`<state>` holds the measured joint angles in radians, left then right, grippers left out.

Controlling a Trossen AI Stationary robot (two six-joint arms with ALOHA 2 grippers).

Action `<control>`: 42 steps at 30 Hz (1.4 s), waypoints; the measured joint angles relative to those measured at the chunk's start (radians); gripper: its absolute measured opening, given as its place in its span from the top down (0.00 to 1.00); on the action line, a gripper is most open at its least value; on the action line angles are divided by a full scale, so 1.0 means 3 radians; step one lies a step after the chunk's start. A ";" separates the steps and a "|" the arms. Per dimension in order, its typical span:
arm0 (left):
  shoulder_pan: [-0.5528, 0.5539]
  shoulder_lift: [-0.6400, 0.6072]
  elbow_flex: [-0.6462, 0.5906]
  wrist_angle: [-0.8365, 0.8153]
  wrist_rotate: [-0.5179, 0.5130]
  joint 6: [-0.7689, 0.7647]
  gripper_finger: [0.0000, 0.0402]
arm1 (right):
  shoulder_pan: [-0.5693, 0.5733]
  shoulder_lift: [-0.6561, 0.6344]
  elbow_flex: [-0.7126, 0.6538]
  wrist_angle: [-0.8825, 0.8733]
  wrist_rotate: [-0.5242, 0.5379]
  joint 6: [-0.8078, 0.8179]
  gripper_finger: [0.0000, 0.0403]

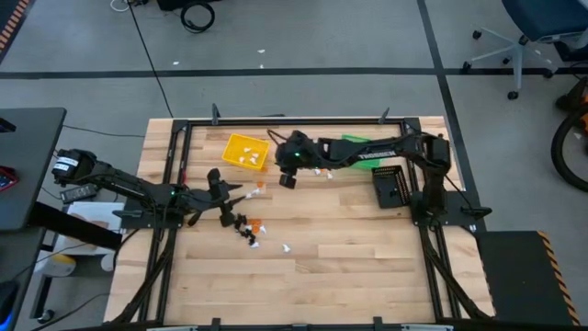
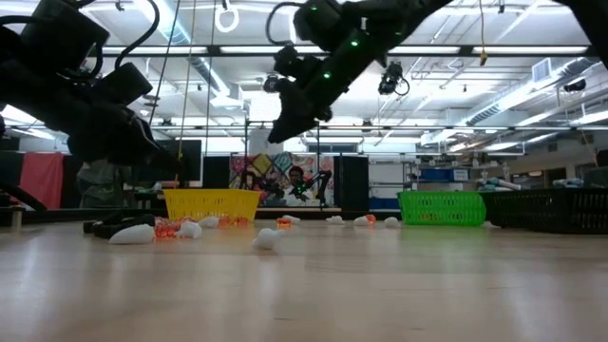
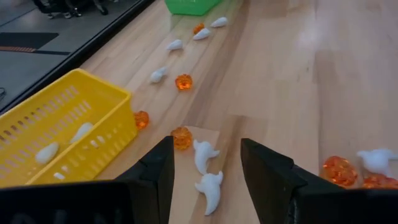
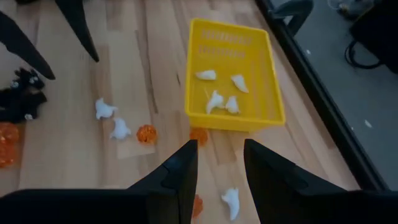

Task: Sort Halloween decoration
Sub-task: Put the black skeleton toy into the black bin

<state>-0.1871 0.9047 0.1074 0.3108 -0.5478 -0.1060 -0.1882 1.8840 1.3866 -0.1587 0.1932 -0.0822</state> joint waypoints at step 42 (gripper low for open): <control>-0.0118 0.0002 0.0000 0.0146 0.0563 0.0303 0.60 | 0.0712 -0.0892 -0.3161 0.4161 0.1201 0.0699 0.67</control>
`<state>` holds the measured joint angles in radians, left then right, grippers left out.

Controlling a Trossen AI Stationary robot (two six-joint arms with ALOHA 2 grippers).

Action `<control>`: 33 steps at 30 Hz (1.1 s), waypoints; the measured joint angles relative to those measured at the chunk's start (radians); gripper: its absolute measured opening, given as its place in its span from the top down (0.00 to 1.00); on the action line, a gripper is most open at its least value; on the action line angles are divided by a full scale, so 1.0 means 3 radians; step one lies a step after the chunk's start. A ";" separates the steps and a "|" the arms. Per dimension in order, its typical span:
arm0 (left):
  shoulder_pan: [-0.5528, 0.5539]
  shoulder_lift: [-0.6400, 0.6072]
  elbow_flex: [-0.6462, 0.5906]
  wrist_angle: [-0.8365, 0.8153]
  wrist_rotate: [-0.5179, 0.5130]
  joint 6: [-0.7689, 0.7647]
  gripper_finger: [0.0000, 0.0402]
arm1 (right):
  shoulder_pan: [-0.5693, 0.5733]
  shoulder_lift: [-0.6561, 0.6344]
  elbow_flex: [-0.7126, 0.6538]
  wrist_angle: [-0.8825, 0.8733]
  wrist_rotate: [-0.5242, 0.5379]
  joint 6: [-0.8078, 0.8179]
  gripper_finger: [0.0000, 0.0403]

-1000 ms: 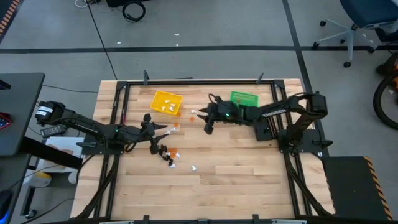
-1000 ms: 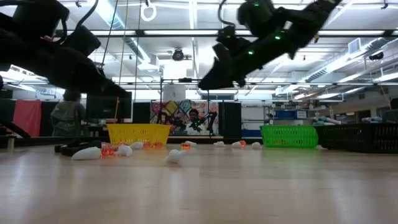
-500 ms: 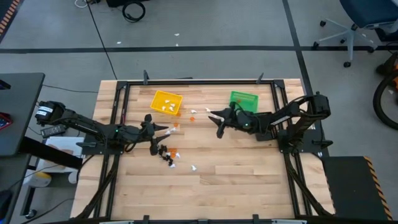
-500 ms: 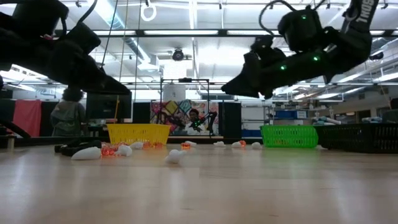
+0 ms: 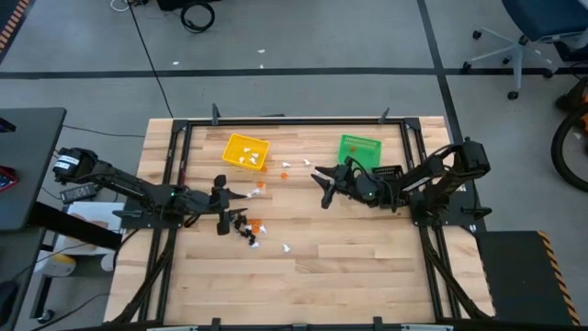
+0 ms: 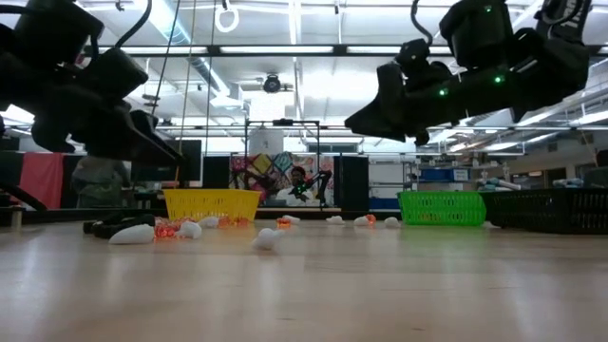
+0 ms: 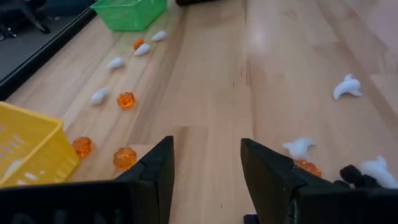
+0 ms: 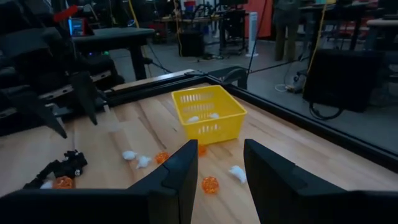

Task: Sort Halloween decoration
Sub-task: Put the black skeleton toy into the black bin

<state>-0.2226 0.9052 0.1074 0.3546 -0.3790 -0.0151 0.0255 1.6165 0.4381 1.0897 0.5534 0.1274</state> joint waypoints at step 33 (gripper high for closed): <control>-0.0470 0.1668 0.0159 0.1271 0.1089 0.0059 0.60 | 0.0336 0.0004 0.0001 0.0080 -0.0431 -0.0235 0.67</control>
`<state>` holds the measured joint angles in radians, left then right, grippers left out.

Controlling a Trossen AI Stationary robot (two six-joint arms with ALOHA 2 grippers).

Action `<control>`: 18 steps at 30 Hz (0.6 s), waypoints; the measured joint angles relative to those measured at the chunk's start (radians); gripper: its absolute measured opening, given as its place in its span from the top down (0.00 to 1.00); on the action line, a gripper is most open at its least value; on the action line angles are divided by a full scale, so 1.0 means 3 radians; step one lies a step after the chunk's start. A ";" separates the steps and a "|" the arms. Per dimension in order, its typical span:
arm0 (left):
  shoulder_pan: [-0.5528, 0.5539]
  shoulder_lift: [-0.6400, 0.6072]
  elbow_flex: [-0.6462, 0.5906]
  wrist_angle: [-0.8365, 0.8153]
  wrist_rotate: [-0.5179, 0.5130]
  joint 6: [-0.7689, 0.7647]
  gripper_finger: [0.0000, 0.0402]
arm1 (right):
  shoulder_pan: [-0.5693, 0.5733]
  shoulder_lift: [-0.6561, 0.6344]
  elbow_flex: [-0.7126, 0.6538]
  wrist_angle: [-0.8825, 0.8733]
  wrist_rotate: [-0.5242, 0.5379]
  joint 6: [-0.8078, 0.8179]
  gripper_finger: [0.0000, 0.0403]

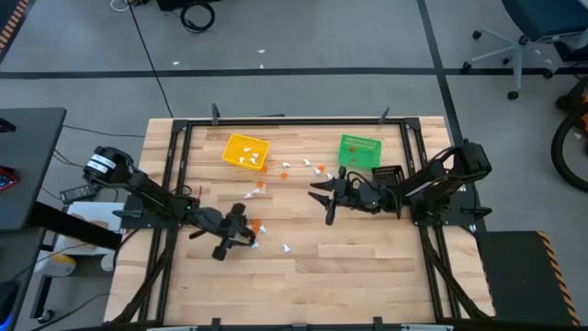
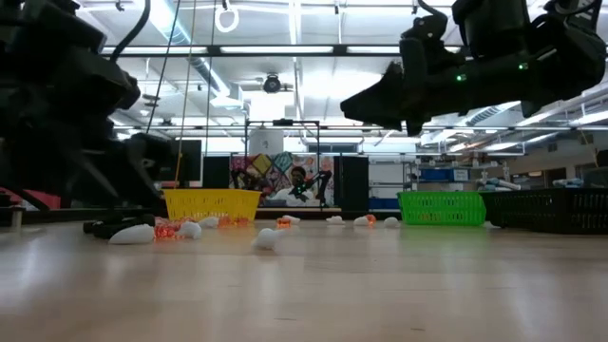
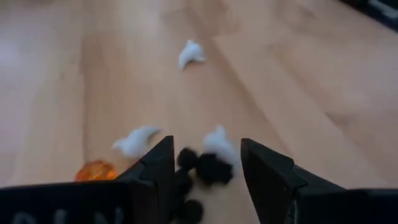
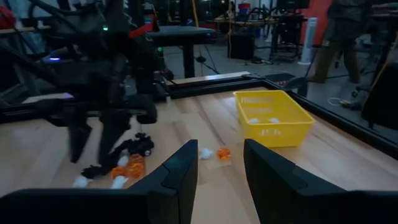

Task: Sort Halloween decoration
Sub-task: Put the black skeleton toy into the black bin

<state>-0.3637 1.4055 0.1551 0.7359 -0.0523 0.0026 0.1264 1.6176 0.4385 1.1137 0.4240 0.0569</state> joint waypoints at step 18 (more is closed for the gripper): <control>-0.0216 -0.0841 0.0556 -0.2360 -0.0694 -0.0531 0.60 | 0.0083 0.0000 0.0003 -0.0123 -0.0003 -0.0026 0.67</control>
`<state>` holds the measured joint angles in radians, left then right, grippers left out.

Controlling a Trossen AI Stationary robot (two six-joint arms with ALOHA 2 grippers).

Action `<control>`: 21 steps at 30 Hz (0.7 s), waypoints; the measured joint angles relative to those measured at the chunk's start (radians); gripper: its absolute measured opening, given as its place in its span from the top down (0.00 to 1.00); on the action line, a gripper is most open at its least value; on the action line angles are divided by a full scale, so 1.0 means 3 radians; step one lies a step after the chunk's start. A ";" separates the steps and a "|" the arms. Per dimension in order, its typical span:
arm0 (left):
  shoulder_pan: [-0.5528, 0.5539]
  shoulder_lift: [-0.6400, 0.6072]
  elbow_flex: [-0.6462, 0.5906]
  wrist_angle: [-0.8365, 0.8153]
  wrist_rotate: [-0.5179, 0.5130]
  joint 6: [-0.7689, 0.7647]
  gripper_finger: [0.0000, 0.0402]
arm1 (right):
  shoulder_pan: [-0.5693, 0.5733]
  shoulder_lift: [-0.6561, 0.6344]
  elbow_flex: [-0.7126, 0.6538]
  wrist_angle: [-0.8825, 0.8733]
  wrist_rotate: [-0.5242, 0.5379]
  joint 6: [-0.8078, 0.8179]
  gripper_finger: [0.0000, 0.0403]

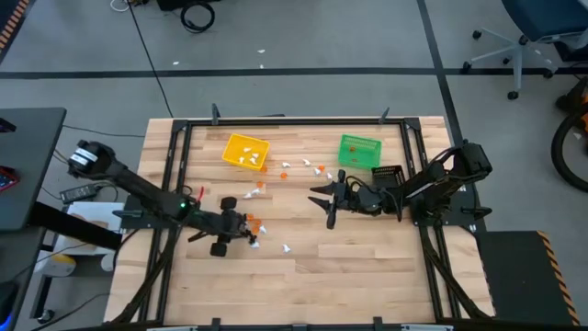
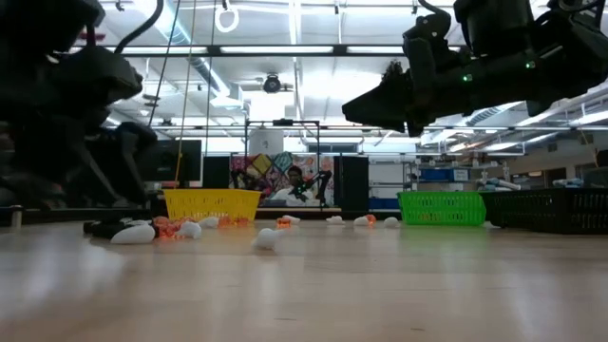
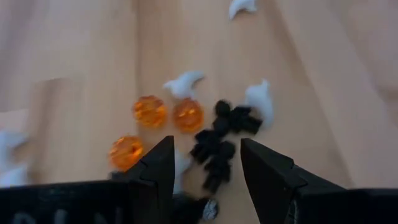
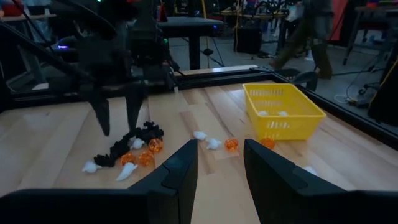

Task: Sort Halloween decoration
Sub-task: Put the black skeleton toy into the black bin

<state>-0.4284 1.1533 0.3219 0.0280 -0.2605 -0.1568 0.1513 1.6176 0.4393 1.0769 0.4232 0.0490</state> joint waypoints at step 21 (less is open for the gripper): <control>-0.0078 0.0354 0.0433 -0.1087 -0.0172 -0.0420 0.60 | 0.0000 0.0000 -0.0001 -0.0057 -0.0021 -0.0074 0.67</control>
<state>-0.4519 1.2594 0.4519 -0.2982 -0.3121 -0.2828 0.1513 1.6176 0.4389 1.0599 0.4171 0.0269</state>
